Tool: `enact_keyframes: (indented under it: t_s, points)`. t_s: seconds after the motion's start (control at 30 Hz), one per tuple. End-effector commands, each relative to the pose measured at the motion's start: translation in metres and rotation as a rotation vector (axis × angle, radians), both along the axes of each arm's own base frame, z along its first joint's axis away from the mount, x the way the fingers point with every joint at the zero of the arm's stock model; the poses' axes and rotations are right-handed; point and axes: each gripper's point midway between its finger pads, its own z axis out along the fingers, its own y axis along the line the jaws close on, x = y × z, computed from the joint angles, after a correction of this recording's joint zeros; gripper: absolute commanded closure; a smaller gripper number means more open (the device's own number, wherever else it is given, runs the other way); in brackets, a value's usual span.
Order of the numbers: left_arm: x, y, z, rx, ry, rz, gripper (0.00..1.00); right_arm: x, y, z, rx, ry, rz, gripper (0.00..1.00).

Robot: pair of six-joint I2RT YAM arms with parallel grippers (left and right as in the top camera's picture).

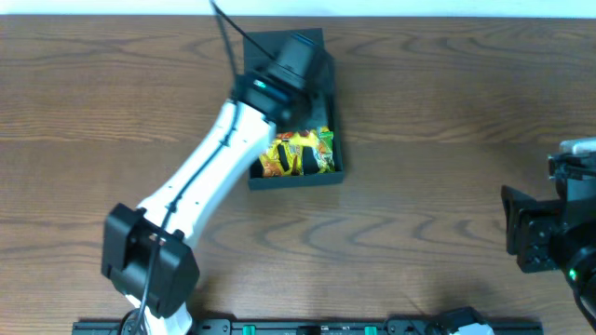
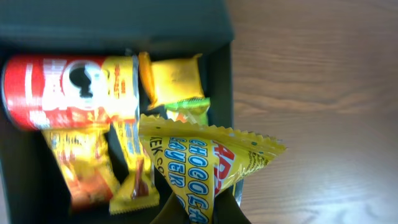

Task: Pack container
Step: 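Carry the Pollo candy into the box and release it with left gripper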

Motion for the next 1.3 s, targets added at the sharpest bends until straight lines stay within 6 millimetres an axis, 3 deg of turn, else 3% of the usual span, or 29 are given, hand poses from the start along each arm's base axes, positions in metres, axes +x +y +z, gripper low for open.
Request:
enact_keyframes:
  t_s: [0.0, 0.17, 0.37, 0.63, 0.73, 1.0, 1.27]
  points:
    - [-0.001, 0.014, -0.015, 0.094, -0.013, 0.236, 0.94, 0.0, -0.002, 0.0, 0.003, 0.003, -0.017, 0.39]
    - [-0.018, 0.016, -0.047, 0.085, 0.046, 0.377, 0.94, 0.0, -0.002, 0.0, 0.003, 0.005, -0.017, 0.39]
    - [-0.028, 0.016, -0.085, 0.073, 0.082, 0.365, 0.94, 0.0, -0.002, 0.0, 0.003, 0.004, -0.017, 0.39]
    - [-0.03, 0.016, -0.108, 0.077, 0.067, 0.315, 0.94, 0.0, -0.001, 0.0, 0.008, 0.005, -0.012, 0.39]
    - [-0.032, 0.018, -0.112, 0.085, 0.07, 0.306, 0.94, 0.0, -0.001, 0.0, 0.009, 0.003, -0.012, 0.39]
    - [-0.019, 0.0, -0.111, 0.072, -0.021, 0.094, 0.94, 0.0, -0.001, 0.0, 0.011, 0.002, -0.014, 0.39]
    - [-0.004, 0.005, -0.104, 0.058, -0.05, 0.058, 0.94, 0.0, -0.001, 0.0, 0.011, 0.002, -0.014, 0.39]
